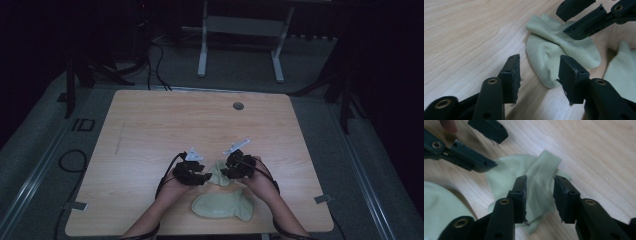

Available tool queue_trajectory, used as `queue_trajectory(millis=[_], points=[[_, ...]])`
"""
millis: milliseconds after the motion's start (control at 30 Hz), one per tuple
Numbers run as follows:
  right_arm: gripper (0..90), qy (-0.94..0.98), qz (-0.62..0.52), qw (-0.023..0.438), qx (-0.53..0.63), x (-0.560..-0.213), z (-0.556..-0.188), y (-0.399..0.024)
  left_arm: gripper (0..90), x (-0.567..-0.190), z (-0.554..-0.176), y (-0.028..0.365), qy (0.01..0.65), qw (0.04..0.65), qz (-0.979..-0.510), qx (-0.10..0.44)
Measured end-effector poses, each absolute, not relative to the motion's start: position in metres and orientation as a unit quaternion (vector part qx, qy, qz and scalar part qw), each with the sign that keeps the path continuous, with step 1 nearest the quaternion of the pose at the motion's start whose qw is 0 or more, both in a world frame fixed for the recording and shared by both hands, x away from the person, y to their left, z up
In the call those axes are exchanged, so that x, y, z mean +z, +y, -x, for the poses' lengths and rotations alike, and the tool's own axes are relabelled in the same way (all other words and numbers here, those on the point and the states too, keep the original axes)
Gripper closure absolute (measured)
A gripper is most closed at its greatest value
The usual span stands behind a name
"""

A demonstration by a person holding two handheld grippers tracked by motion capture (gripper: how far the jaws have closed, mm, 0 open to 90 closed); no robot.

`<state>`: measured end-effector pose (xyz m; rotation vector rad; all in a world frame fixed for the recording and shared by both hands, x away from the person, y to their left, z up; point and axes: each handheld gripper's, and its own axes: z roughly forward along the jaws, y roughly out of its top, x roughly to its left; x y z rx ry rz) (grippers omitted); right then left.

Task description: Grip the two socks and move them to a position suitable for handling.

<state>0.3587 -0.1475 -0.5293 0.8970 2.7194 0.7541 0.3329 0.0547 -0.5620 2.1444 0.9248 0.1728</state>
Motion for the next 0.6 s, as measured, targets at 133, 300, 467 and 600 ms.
queue_trajectory(millis=[133, 300, 467, 600], points=[[72.5, 0.919, -0.3, 0.089, 0.238, -0.537, -0.36, -0.147, 62.3, -0.564, -0.334, 0.048, 0.363, 0.381, -0.847, 0.076], [81.7, 0.92, -0.295, 0.089, 0.243, -0.539, -0.357, -0.147, 78.4, -0.562, -0.333, 0.04, 0.351, 0.368, -0.858, 0.077], [83.6, 0.91, -0.299, 0.11, 0.264, -0.528, -0.352, -0.15, 87.1, -0.556, -0.331, 0.039, 0.344, 0.356, -0.864, 0.093], [83.6, 0.902, -0.301, 0.125, 0.283, -0.511, -0.347, -0.159, 87.4, -0.546, -0.328, 0.046, 0.353, 0.357, -0.859, 0.102]])
